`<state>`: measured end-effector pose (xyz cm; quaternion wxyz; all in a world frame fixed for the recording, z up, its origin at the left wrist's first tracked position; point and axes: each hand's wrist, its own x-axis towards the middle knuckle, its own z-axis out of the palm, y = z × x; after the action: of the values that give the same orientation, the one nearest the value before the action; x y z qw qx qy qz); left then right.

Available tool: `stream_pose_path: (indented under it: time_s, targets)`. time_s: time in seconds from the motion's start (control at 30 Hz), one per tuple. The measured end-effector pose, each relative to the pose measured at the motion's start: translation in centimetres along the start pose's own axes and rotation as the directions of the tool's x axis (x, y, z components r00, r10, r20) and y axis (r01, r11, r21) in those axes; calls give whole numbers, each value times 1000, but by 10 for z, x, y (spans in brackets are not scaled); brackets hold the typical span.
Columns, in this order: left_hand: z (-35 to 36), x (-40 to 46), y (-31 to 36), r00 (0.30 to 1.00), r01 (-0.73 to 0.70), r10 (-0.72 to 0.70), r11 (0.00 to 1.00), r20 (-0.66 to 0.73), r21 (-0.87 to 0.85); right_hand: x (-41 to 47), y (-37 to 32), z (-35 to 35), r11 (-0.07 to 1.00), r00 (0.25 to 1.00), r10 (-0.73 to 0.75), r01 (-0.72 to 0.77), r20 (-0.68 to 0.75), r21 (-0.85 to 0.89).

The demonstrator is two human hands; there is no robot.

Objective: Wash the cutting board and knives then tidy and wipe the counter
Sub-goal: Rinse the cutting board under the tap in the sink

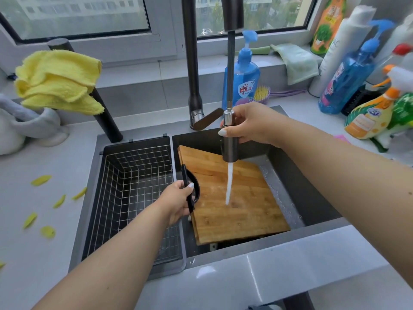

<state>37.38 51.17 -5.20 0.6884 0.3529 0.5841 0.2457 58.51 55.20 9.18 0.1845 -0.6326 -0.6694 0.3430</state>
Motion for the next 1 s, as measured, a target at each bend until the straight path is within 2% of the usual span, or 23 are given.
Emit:
stream_pose_path:
  time_s: [0.17, 0.2, 0.3, 0.37, 0.47, 0.57, 0.7, 0.83, 0.93, 1.0]
  targets:
    - [0, 2, -1, 1000, 0, 0, 1000, -4, -8, 3, 8, -16, 958, 994, -25, -5, -103, -288]
    - [0, 2, -1, 1000, 1, -1, 1000, -10, -7, 4, 9, -16, 959, 996, -17, -10, -92, -284]
    - [0, 4, -2, 1000, -2, 1, 1000, -19, -7, 8, 5, -6, 998, 1000, 19, -19, -2, -57]
    - [0, 5, -3, 1000, -2, 2, 1000, -19, -6, 11, 0, 7, 999, 1000, -3, 3, 5, 33]
    - [1, 3, -2, 1000, 1, -1, 1000, -27, 14, 22, -2, 21, 997, 992, -78, 79, -99, 6]
    - [0, 5, -3, 999, 2, -1, 1000, -36, 20, 30, 1, 18, 993, 976, -102, 87, -192, -83]
    - [1, 4, -3, 999, 1, -1, 1000, -34, 15, 33, 2, 5, 984, 988, -77, 54, -134, -170]
    - [-1, 5, -3, 999, 5, -4, 1000, -36, 25, 33, -7, 12, 999, 997, -52, 52, -53, -15]
    - [0, 3, -2, 999, 1, 0, 1000, -39, 27, 37, -11, 25, 989, 992, -93, 102, -87, 103]
    - [2, 1, -1, 999, 4, -3, 1000, -45, 20, 40, -10, 27, 985, 987, -116, 129, -111, 114]
